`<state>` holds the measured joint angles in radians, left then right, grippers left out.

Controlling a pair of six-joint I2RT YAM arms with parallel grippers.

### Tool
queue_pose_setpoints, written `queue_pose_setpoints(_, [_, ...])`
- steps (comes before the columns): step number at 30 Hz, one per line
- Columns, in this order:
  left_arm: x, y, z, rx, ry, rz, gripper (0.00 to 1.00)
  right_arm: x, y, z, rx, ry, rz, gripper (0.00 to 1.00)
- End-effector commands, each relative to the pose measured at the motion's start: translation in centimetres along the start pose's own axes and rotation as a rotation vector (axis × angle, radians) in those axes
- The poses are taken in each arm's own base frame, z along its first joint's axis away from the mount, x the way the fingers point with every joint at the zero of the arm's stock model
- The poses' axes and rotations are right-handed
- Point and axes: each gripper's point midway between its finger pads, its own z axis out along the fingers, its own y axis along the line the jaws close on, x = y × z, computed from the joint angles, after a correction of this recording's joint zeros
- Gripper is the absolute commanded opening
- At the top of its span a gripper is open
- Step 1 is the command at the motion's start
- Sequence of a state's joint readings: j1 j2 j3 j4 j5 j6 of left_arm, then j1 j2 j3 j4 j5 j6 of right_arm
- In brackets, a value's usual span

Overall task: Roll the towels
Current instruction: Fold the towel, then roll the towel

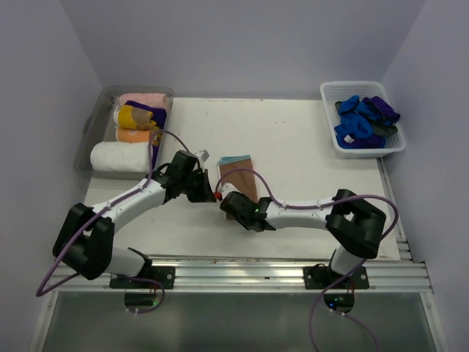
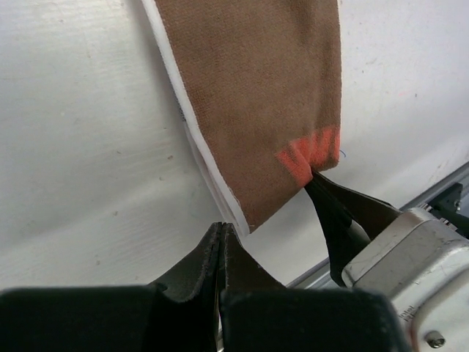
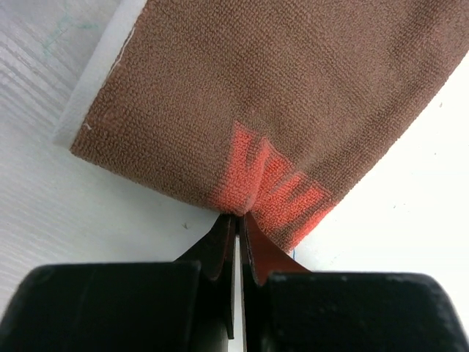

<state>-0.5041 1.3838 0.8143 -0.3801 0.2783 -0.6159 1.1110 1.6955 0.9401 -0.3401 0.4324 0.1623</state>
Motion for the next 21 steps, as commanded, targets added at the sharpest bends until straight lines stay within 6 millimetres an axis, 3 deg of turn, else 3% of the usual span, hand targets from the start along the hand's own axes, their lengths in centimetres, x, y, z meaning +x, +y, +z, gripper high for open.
queue_pose_setpoints(1, [0.0,-2.5,0.3,0.169,-0.004,-0.018,0.0,-1.3,-0.2,-1.2,-0.013,-0.073,0.041,0.0])
queue_pose_setpoints(4, [-0.9,-4.2,1.3,0.262,-0.017,-0.023,0.0,-1.4,-0.5,-1.8,-0.013,-0.093,0.058,0.0])
queue_pose_setpoints(7, [-1.7,-4.6,4.0,0.305,0.008,-0.045,0.0,-1.4,-0.5,-2.0,-0.013,-0.1,0.063,0.0])
queue_pose_setpoints(9, [-2.2,-5.3,4.9,0.353,0.009,-0.055,0.0,-1.5,-0.5,-2.1,-0.02,-0.101,0.067,0.0])
queue_pose_setpoints(16, [-1.5,-4.1,8.3,0.332,0.083,-0.066,0.0,-2.8,-0.9,-3.6,-0.028,-0.146,0.096,0.0])
queue_pose_setpoints(21, [-1.4,-3.9,8.5,0.319,0.095,-0.064,0.0,-4.6,-1.2,-4.8,-0.037,-0.179,0.096,0.0])
